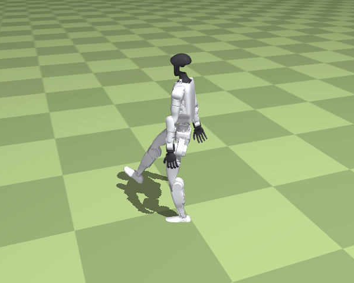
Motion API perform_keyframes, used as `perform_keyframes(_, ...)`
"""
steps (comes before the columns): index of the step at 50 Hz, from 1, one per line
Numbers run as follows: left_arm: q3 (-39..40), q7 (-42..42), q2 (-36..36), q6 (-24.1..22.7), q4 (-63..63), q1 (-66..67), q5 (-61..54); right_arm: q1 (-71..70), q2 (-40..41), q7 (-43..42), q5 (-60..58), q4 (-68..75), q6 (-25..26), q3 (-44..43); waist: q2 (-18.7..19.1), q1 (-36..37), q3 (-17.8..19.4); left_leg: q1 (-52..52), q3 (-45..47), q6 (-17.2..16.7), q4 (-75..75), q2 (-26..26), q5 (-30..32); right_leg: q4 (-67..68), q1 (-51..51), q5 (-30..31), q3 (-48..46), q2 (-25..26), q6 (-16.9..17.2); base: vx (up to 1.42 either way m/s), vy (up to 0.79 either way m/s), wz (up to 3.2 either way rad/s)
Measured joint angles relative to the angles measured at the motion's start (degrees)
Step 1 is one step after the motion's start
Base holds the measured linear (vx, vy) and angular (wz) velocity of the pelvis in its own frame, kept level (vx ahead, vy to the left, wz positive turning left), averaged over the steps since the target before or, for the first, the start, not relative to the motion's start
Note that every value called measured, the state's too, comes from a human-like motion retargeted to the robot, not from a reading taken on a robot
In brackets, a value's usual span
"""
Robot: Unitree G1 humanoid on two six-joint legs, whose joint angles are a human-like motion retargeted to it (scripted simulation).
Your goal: Upper body actions
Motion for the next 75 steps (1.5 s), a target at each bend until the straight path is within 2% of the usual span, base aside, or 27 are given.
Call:
perform_keyframes(3, 0.0, 0.8, 1.6, 0.6, -3.3, -2.9, 1.9, -0.3, -0.8, -1.3, 8.4, 6.0, 1.7, -1.4, 1.9, -6.9, 5.0, -0.7, -1.3, 0.1, 1.0, 3.0, 0.2, -10.3, -10.4, -1.3, 2.8, -0.3, -0.1, -0.26, 0.18, 0.38)
perform_keyframes(5, 0.4, 1.9, 2.2, 0.8, -5.7, -4.1, 2.3, -0.2, -1.7, -1.9, 13.7, 10.5, 3.0, -2.3, 2.7, -9.7, 8.0, -0.9, -1.9, 0.3, 2.1, 4.2, 0.2, -12.0, -15.5, -1.4, 3.4, -1.0, -1.0, -0.07, 0.14, 0.23)
perform_keyframes(7, 0.4, 3.1, 2.1, 0.0, -7.9, -5.2, 1.7, 0.5, -1.8, -2.5, 17.5, 13.5, 4.2, -3.8, 4.0, -9.9, 10.0, -2.0, -2.2, 0.4, 3.8, 5.3, 0.0, -8.4, -19.8, -0.9, 6.2, -1.2, -2.6, -0.05, 0.08, 0.16)
perform_keyframes(9, 0.4, 4.1, 1.8, -0.9, -8.6, -5.9, 1.1, 2.2, -0.8, -3.1, 19.1, 14.2, 5.0, -5.0, 5.1, -9.6, 10.2, -3.3, -3.0, 0.4, 5.0, 6.1, -0.3, -4.3, -22.3, -0.7, 9.3, -1.0, -3.9, 0.00, 0.01, 0.21)
perform_keyframes(12, 0.0, 4.5, 0.5, -0.9, -8.5, -4.7, 0.6, 4.7, 1.2, -3.5, 18.1, 13.7, 4.7, -5.7, 5.6, -8.2, 8.5, -3.4, -3.4, 0.2, 4.2, 5.6, 0.3, -2.9, -20.3, -0.9, 8.1, -1.8, -4.1, 0.06, -0.02, 0.11)
perform_keyframes(15, 0.0, 3.9, -1.0, -1.2, -8.3, -2.1, -0.1, 5.2, 3.1, -3.1, 14.6, 11.3, 3.6, -5.4, 4.5, -6.6, 6.4, -3.0, -2.8, -0.1, 2.5, 3.9, 1.0, -4.0, -13.8, -0.7, 4.9, -2.6, -2.3, 0.01, 0.00, -0.12)
perform_keyframes(20, 4.9, -0.5, -1.2, -2.0, -4.1, 3.0, 0.6, 0.8, 3.7, 2.0, 5.8, 2.9, 3.1, -0.1, -0.2, -5.7, 4.9, -0.7, 2.3, 0.3, 2.2, 0.4, -0.7, -2.3, 2.1, 3.8, 4.7, 0.6, -0.3, 0.08, -0.02, -0.77)
perform_keyframes(23, 9.1, -1.7, -1.9, -1.8, 0.2, 7.2, 3.3, -2.0, 4.1, 4.6, 3.3, -2.4, 1.5, 2.9, -2.6, -3.0, 1.9, -0.1, 6.9, 0.4, 0.8, -1.7, -1.1, 1.2, 10.2, 7.1, 9.0, 3.7, 0.4, 0.09, -0.06, -1.22)
perform_keyframes(27, 13.7, -3.1, -2.9, 0.0, 4.6, 13.3, 3.7, -5.1, 4.7, 6.8, 0.7, -9.3, -1.5, 6.3, -4.1, 0.4, -4.2, -1.6, 12.0, 0.1, -1.8, -3.3, -1.2, 3.6, 19.0, 9.9, 10.7, 6.4, 0.0, 0.14, -0.09, -1.13)
perform_keyframes(30, 15.7, -4.4, -3.9, 2.8, 4.6, 17.5, 2.6, -6.5, 4.6, 7.4, 0.6, -13.5, -3.8, 8.3, -4.8, 4.1, -8.2, -2.7, 15.8, -0.4, -3.6, -4.0, -1.2, 2.5, 24.3, 10.9, 10.2, 6.5, -0.4, 0.17, -0.07, -1.11)
perform_keyframes(33, 17.9, -5.4, -4.4, 2.7, 4.6, 19.0, 1.9, -8.0, 4.4, 8.8, 0.8, -16.4, -5.3, 10.0, -5.5, 7.6, -10.8, -3.9, 19.6, -1.1, -4.7, -4.2, -1.4, -0.1, 27.5, 10.6, 10.2, 6.3, -1.7, 0.08, -0.06, -1.08)
perform_keyframes(35, 19.1, -5.8, -4.6, 1.7, 4.6, 19.1, 1.3, -9.0, 4.4, 9.9, 0.7, -17.9, -5.9, 11.1, -6.2, 9.3, -12.1, -4.7, 21.9, -1.3, -5.1, -4.7, -1.6, -2.3, 29.1, 9.6, 11.3, 5.8, 0.2, 0.07, -0.08, -0.94)
perform_keyframes(37, 19.9, -6.0, -4.5, 0.9, 4.4, 18.8, 0.6, -9.1, 4.5, 10.4, 0.5, -19.0, -6.4, 12.2, -7.3, 9.9, -12.4, -4.9, 23.3, -1.6, -5.4, -5.4, -1.6, -5.3, 31.1, 5.9, 11.3, 5.1, 3.6, 0.10, -0.13, -0.48)
perform_keyframes(42, 19.5, -4.9, -2.9, 1.9, 2.1, 15.5, -1.1, -8.2, 5.4, 10.1, -0.4, -17.5, -6.3, 13.1, -8.5, 11.8, -13.0, -4.4, 24.7, -2.7, -7.5, -5.6, -0.7, -11.6, 32.6, 2.9, 11.8, 5.2, 6.0, 0.10, -0.21, -0.22)
perform_keyframes(47, 17.4, -1.3, -2.6, 1.1, -2.1, 10.9, -4.3, -6.9, 5.6, 8.9, -4.2, -8.2, -3.3, 10.1, -9.2, 15.3, -14.1, -4.1, 24.6, -3.9, -10.2, -5.0, 1.4, -13.3, 32.6, 3.0, 11.1, 6.5, 5.2, 0.14, -0.22, 0.06)
perform_keyframes(52, 16.0, -0.2, -4.5, -1.2, -5.1, 7.8, -7.1, -5.7, 4.7, 5.3, -5.6, 2.3, 1.8, 8.7, -7.8, 10.7, -15.3, -5.8, 20.0, -4.8, -10.2, -3.5, 2.8, -14.0, 33.8, 1.5, 5.9, 7.6, 4.1, 0.15, -0.16, 0.79)
perform_keyframes(57, 14.0, -1.6, -5.5, -1.6, -8.7, 6.7, -4.7, -4.4, 4.0, 3.5, -1.1, 8.3, 5.8, 7.1, -6.6, 8.4, -15.3, -6.5, 18.3, -5.8, -9.6, -2.1, 3.1, -14.3, 34.3, 0.7, 3.9, 8.9, 3.0, 0.10, -0.11, 0.32)
perform_keyframes(64, 11.3, -2.8, -5.7, -2.0, -8.7, 8.8, -0.6, -3.0, 4.3, 3.4, 1.1, 7.3, 5.3, 5.8, -5.3, 8.0, -15.2, -6.1, 18.5, -6.8, -9.4, -0.6, 3.2, -14.5, 34.6, 0.4, 3.8, 10.5, 1.9, 0.11, -0.08, -0.03)
perform_keyframes(75, 14.3, -5.7, -5.0, 1.2, 1.3, 12.2, -0.2, -6.6, 5.7, 7.8, -0.2, 0.5, 3.2, 8.1, -3.9, 8.7, -15.2, -4.7, 20.2, -7.4, -9.8, 0.3, 2.9, -14.7, 34.8, 0.6, 5.1, 12.0, 1.0, 0.04, -0.01, -0.09)
